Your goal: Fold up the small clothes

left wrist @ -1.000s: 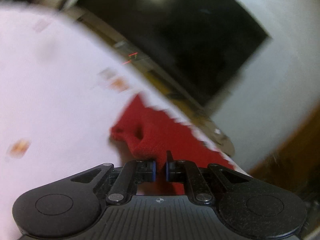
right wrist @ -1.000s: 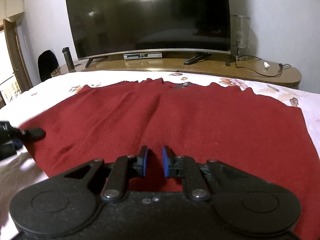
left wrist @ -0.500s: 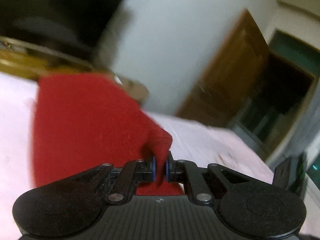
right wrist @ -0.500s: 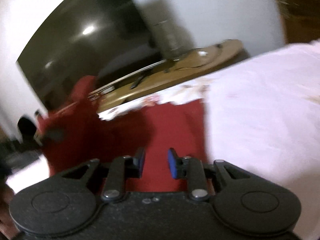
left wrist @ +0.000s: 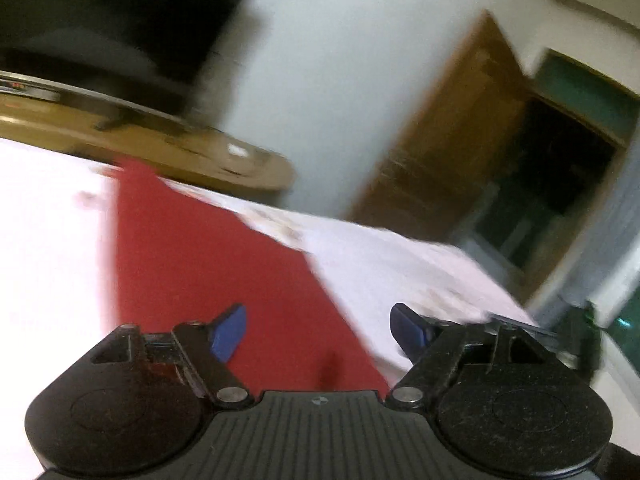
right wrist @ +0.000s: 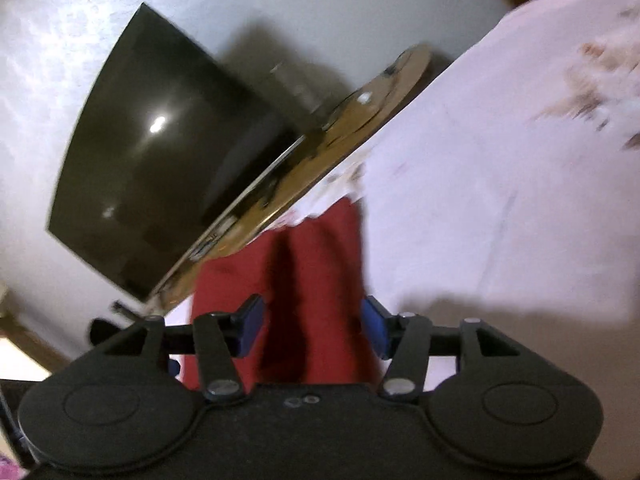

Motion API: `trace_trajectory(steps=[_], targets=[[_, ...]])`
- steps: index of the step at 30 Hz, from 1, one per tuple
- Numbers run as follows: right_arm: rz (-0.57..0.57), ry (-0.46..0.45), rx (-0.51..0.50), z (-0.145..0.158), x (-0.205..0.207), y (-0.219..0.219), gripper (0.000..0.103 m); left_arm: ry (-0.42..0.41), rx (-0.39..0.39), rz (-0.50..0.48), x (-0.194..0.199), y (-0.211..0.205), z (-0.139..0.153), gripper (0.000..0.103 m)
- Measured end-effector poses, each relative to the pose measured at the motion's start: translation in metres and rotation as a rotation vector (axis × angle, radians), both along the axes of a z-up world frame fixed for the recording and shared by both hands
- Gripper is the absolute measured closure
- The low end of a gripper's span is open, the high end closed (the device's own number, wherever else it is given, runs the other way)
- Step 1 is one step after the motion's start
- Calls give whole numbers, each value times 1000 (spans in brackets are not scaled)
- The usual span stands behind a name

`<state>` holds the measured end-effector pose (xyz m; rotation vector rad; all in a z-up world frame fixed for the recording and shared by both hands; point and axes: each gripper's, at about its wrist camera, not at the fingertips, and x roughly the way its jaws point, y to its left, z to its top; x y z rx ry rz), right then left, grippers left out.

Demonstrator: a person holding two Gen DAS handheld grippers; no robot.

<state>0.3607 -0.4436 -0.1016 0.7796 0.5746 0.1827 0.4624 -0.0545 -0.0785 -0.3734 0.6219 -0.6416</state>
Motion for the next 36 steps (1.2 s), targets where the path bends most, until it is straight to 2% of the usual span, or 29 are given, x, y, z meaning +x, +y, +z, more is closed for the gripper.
trace_trajectory(steps=[1, 3, 5, 9, 11, 16, 22, 25, 27, 30, 33, 36], targets=[[25, 2, 19, -1, 6, 4, 49, 20, 29, 63, 7, 13, -4, 26], [80, 18, 46, -3, 21, 14, 49, 68, 14, 142, 18, 37, -14, 26], [143, 40, 63, -8, 36, 24, 45, 125, 3, 177, 32, 51, -25, 26], [211, 97, 87, -23, 64, 36, 42, 210, 51, 212, 43, 55, -47, 26], [247, 112, 142, -32, 74, 41, 42, 222, 61, 215, 45, 58, -56, 26], [286, 131, 201, -39, 97, 48, 42, 203, 59, 225, 51, 58, -55, 26], [350, 98, 301, -32, 115, 45, 45, 205, 63, 244, 49, 66, -61, 26], [330, 166, 209, -33, 126, 53, 56, 201, 55, 258, 51, 70, -62, 26], [324, 166, 200, -32, 130, 57, 53, 203, 62, 270, 53, 73, -62, 26], [355, 170, 174, -29, 134, 67, 57, 232, 84, 283, 60, 74, -67, 26], [407, 176, 95, -26, 134, 78, 87, 230, 111, 277, 64, 70, -64, 26], [404, 89, -38, -6, 120, 87, 89, 177, 124, 273, 62, 64, -51, 26]])
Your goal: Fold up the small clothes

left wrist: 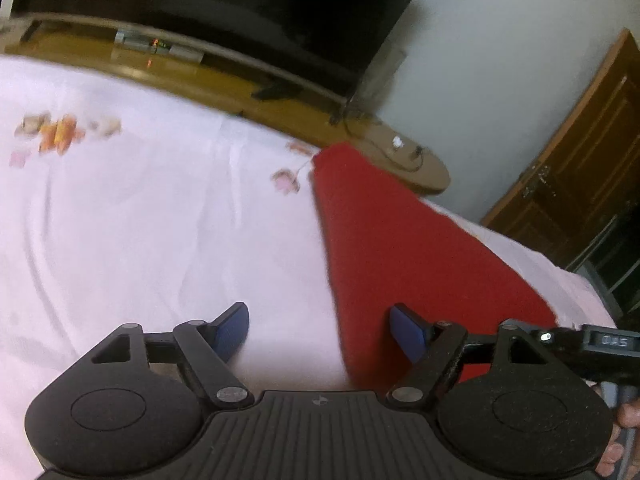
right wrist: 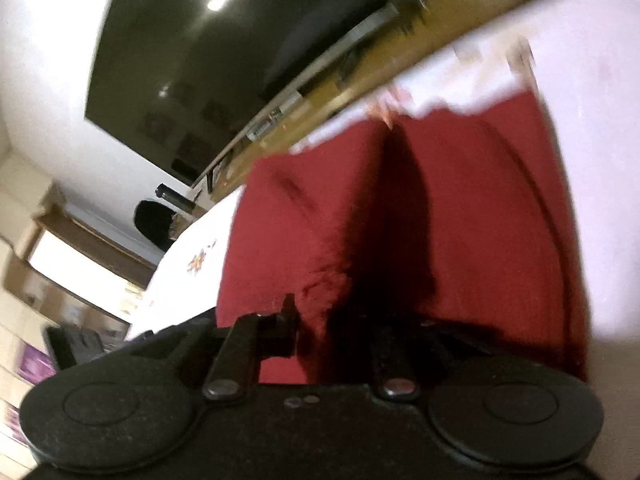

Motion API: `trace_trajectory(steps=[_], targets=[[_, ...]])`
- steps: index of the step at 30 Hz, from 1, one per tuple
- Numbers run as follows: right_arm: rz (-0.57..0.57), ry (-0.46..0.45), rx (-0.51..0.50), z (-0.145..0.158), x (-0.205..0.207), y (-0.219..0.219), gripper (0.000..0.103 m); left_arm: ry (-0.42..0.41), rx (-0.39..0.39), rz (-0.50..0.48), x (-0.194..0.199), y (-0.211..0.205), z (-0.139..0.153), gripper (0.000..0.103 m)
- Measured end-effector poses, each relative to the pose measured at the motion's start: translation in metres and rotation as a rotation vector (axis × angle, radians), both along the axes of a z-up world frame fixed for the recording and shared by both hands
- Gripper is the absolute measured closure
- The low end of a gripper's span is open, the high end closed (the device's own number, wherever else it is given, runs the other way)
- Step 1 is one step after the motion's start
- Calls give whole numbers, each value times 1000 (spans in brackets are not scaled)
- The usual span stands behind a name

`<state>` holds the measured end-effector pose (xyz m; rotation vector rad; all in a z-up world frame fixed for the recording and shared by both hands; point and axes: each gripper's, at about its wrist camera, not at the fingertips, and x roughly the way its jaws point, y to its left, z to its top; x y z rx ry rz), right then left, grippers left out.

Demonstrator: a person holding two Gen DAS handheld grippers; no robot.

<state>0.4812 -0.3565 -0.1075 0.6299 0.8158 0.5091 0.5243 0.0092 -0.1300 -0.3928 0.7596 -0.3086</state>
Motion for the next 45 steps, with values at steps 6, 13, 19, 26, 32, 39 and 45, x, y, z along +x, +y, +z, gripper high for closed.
trace_trajectory(steps=[6, 13, 19, 26, 32, 39, 45], targets=[[-30, -190, -118, 52, -48, -13, 89, -49, -7, -75, 5, -28, 14, 26], [-104, 24, -86, -16, -43, -48, 83, 38, 65, -117, 17, -59, 0, 26], [-181, -37, 202, -13, -38, -87, 60, 50, 49, -124, 21, -52, 3, 26], [-162, -62, 126, -10, 1, -79, 77, 24, 37, -111, 26, -48, 8, 26], [-191, -238, -136, 26, -27, -59, 91, -7, -15, -120, 29, -49, 14, 26], [-244, -130, -219, -6, -4, -67, 90, 55, 39, -101, 49, -62, -9, 23], [-250, -129, -228, 4, -13, -68, 77, 18, 20, -112, 49, -54, 10, 23]])
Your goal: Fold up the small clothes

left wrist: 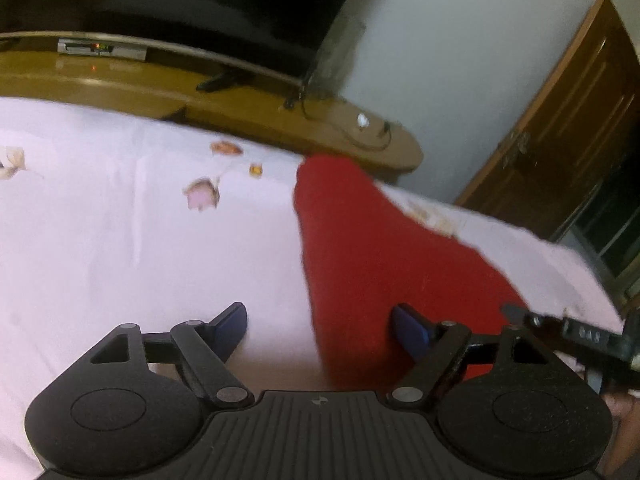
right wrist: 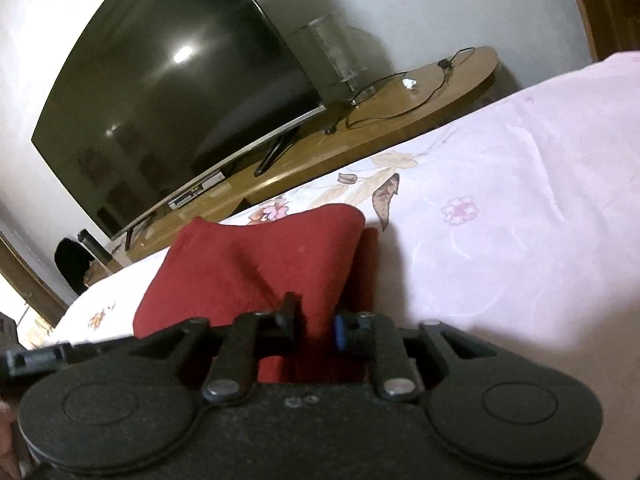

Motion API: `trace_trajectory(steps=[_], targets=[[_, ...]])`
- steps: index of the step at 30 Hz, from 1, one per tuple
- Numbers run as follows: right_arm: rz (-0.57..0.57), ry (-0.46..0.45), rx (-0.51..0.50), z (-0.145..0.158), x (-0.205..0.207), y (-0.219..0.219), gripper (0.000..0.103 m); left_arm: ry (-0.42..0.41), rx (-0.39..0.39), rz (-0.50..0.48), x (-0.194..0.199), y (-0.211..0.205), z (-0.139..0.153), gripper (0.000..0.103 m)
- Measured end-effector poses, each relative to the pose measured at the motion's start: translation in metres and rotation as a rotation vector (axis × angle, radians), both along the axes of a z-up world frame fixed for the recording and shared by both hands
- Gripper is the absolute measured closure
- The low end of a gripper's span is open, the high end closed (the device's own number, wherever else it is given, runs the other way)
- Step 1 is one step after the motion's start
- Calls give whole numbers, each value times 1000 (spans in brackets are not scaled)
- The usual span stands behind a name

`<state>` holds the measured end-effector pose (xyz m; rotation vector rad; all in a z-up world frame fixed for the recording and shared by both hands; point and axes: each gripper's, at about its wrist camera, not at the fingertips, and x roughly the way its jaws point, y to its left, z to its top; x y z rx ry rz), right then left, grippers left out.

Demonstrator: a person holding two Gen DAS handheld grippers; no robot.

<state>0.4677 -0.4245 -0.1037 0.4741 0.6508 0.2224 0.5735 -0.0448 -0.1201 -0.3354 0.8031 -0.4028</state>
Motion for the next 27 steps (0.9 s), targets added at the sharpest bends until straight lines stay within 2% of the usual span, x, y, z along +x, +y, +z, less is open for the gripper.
trace_trajectory(steps=[3, 5, 7, 8, 10, 11, 12, 13, 15, 18, 21, 23, 25, 27], targets=[[-31, -33, 25, 10, -15, -8, 73, -32, -27, -17, 1, -1, 8, 23], [-38, -55, 41, 16, -21, -11, 73, -44, -14, -26, 6, -7, 11, 23], [-34, -73, 13, 20, -18, -5, 73, -56, -2, -33, 15, -16, 12, 23], [-29, -82, -12, 22, -15, 0, 73, -56, 19, -37, 19, -22, 11, 23], [-19, -85, -48, 23, -9, 8, 74, -27, 140, -56, 28, -37, -2, 21], [-16, -45, -90, 17, 0, 14, 74, -3, 130, -60, 32, -38, -10, 17], [-18, 56, -166, 5, 14, 22, 75, 39, 79, -36, 36, -31, -15, 15], [-21, 93, -177, -3, 19, 24, 74, 48, 64, -31, 36, -27, -13, 15], [-33, 60, -125, 4, 9, 19, 73, 19, 64, -32, 23, -19, -3, 16], [-51, -19, -81, 16, -21, 11, 71, -5, 11, -81, -5, -8, 6, 16], [-39, -55, -40, 19, -57, 9, 71, 7, 19, -155, -33, -11, -2, 16], [-29, -9, -49, 10, -69, 14, 72, 6, 124, -154, -44, -14, -16, 16], [11, 78, -88, -8, -69, 27, 74, -7, 117, -149, -48, -5, -20, 16], [13, 63, -93, -12, -73, 31, 74, -3, 135, -156, -48, -4, -18, 16]])
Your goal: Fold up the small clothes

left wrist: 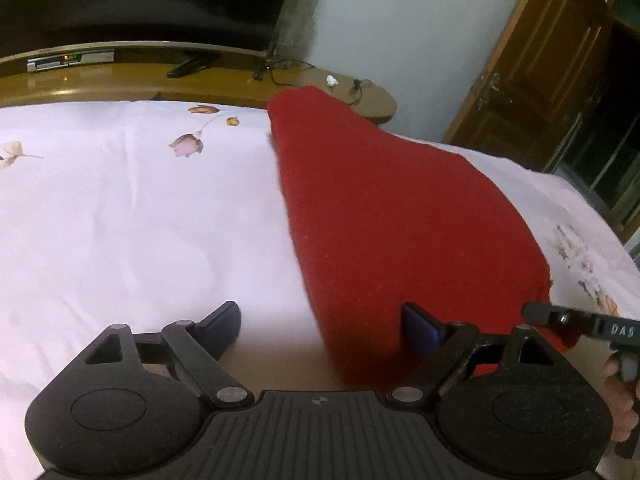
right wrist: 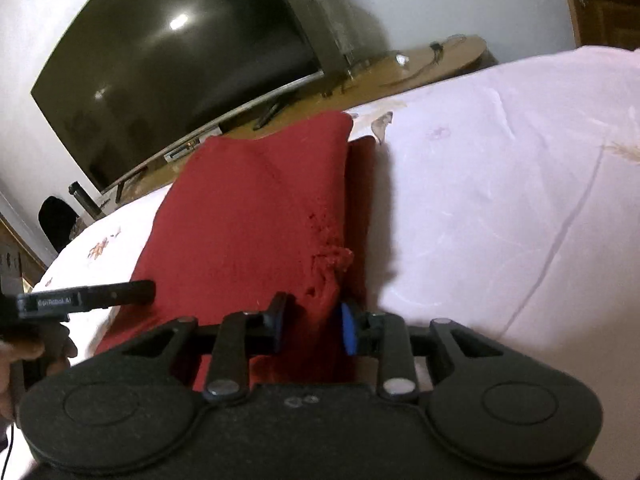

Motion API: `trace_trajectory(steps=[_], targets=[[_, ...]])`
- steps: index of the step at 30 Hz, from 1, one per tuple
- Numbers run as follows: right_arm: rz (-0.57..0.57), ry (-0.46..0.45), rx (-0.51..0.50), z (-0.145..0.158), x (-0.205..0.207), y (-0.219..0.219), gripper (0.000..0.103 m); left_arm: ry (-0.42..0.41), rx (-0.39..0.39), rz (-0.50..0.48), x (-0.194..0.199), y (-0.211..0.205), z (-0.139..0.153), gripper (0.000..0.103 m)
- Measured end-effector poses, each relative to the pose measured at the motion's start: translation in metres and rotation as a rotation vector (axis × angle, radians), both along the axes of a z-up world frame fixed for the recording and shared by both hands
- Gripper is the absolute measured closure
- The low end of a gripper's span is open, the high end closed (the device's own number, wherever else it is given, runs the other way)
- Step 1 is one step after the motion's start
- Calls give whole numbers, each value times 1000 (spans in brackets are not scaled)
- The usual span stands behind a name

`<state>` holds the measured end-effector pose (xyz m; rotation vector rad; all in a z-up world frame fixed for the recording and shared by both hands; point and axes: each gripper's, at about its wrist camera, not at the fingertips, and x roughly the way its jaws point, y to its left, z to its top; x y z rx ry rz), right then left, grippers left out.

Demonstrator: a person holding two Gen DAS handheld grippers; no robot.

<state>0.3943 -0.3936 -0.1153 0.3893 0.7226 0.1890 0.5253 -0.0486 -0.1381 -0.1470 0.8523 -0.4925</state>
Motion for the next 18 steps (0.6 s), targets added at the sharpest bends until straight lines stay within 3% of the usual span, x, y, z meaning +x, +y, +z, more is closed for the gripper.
trace_trajectory(steps=[4, 7, 9, 10, 12, 15, 18], targets=[[-33, 15, 37, 1, 1, -6, 74, -3, 12, 11, -8, 2, 13, 16], [-31, -59, 26, 21, -16, -4, 72, -27, -25, 6, -30, 8, 26, 16], [-21, -82, 34, 27, -26, -5, 72, 3, 24, 5, -37, 4, 14, 16], [-12, -67, 29, 23, -26, -3, 75, 6, 63, 9, -42, 3, 4, 16], [2, 42, -55, 1, -15, 5, 76, -25, 66, 8, -53, 5, 3, 16], [-10, 31, -63, 6, -15, 3, 74, -27, 58, 6, -56, 11, 22, 17], [-14, -113, -66, 32, -20, -1, 74, -143, 15, 32, -45, 13, 52, 17]])
